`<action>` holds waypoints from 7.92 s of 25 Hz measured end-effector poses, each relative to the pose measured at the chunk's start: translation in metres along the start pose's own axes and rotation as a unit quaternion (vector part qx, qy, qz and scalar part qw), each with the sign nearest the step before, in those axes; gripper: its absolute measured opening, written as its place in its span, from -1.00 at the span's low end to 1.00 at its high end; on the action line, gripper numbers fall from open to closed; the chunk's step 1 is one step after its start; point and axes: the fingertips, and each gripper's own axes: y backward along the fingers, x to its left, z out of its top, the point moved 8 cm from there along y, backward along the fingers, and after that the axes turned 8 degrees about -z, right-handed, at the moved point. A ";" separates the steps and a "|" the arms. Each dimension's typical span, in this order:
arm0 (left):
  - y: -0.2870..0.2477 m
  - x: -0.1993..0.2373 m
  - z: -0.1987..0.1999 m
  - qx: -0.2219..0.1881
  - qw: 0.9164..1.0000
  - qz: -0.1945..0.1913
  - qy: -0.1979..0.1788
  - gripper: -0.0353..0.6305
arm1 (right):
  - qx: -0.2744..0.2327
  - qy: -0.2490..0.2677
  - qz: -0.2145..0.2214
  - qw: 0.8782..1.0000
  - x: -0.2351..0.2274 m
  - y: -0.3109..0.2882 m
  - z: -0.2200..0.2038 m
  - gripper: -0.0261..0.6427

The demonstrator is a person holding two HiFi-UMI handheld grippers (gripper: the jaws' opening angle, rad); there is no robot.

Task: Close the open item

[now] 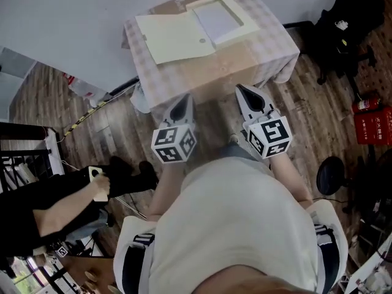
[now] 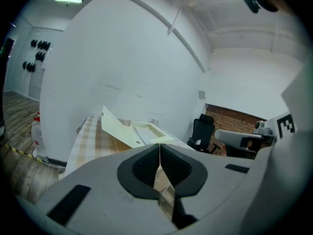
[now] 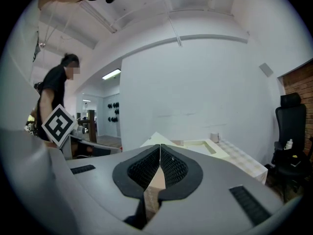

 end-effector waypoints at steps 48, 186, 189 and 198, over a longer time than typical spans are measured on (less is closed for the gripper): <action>-0.114 0.154 -0.009 -0.054 0.967 0.219 0.119 -0.41 | 0.044 0.044 0.181 0.982 -0.091 -0.253 0.025 -0.92; -0.477 -0.079 -0.024 0.051 0.984 0.169 0.034 -0.62 | 0.158 0.187 0.333 0.911 -0.326 -0.452 -0.074 -0.92; -0.473 -0.079 -0.025 0.028 0.983 0.166 0.079 -0.74 | 0.174 0.188 0.325 0.911 -0.325 -0.452 -0.071 -0.92; -0.440 -0.082 -0.022 -0.018 0.970 0.222 0.098 -0.79 | 0.180 0.165 0.312 0.918 -0.327 -0.454 -0.071 -0.92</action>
